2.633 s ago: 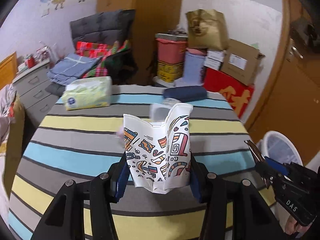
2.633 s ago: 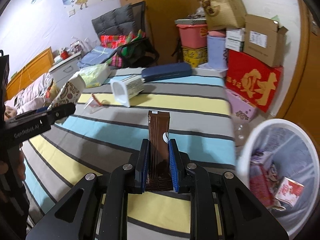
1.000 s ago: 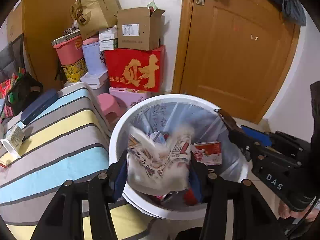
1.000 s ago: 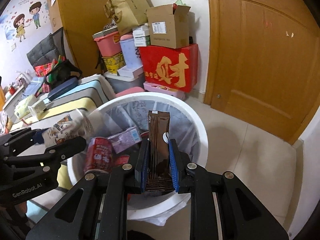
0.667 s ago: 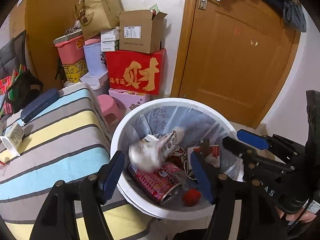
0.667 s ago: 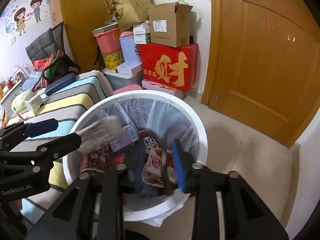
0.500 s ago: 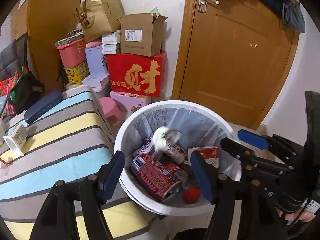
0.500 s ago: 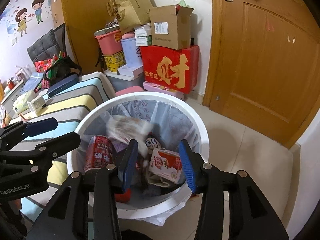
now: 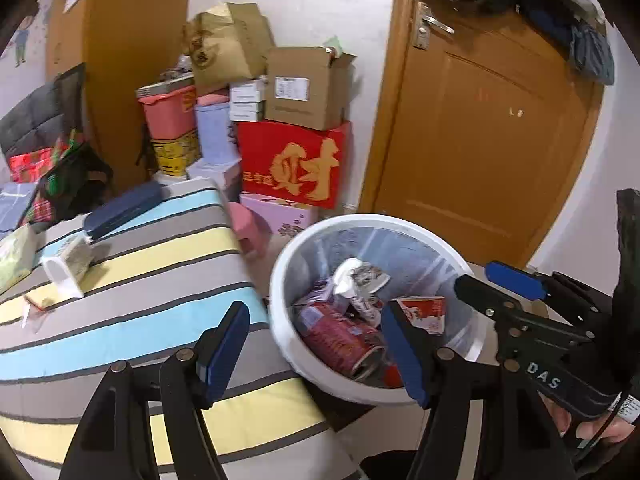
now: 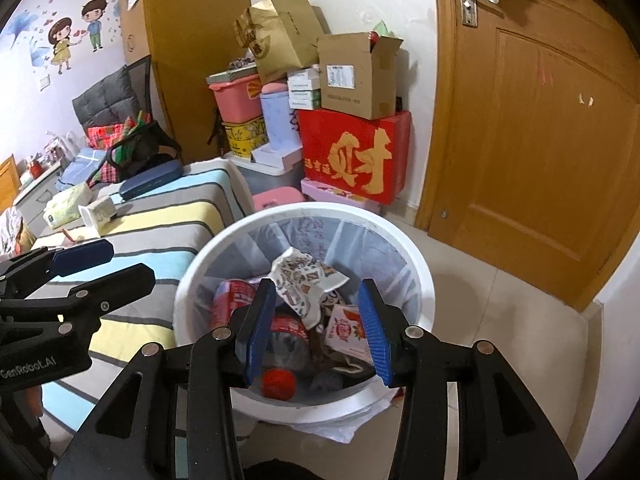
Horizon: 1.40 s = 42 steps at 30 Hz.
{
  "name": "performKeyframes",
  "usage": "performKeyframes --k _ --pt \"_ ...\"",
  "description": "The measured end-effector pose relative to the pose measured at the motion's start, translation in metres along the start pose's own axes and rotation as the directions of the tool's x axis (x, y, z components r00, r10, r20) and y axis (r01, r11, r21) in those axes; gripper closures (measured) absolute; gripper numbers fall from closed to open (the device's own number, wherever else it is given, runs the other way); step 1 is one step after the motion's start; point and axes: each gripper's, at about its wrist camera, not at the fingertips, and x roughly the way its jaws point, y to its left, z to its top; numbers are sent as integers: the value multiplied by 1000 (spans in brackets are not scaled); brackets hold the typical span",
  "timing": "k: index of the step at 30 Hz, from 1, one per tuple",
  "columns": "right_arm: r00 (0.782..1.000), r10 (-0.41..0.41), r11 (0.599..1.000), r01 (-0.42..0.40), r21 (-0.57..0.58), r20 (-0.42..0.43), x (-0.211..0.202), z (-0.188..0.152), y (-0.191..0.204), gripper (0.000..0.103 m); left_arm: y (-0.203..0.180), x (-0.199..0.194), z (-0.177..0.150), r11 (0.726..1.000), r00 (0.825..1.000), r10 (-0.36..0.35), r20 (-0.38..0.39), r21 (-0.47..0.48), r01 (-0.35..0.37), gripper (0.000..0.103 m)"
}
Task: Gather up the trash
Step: 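Move both open grippers back toward the cup and yogurt cup on the bed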
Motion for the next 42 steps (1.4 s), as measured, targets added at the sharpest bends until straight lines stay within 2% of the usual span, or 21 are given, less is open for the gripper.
performKeyframes --k 13,22,35,42 --pt "999 43 998 -42 -49 30 -5 2 38 59 49 -41 -14 994 995 87 53 -72 -83 35" --pt "995 92 992 -89 -87 34 -3 4 71 59 101 -66 -31 979 987 149 63 -151 -138 35" --pt "982 186 971 -182 -157 11 14 12 129 58 193 -96 -55 926 957 287 37 -267 -267 35" --pt "973 228 955 -227 -191 -14 23 15 157 58 237 -102 -66 893 942 335 10 -324 -314 35"
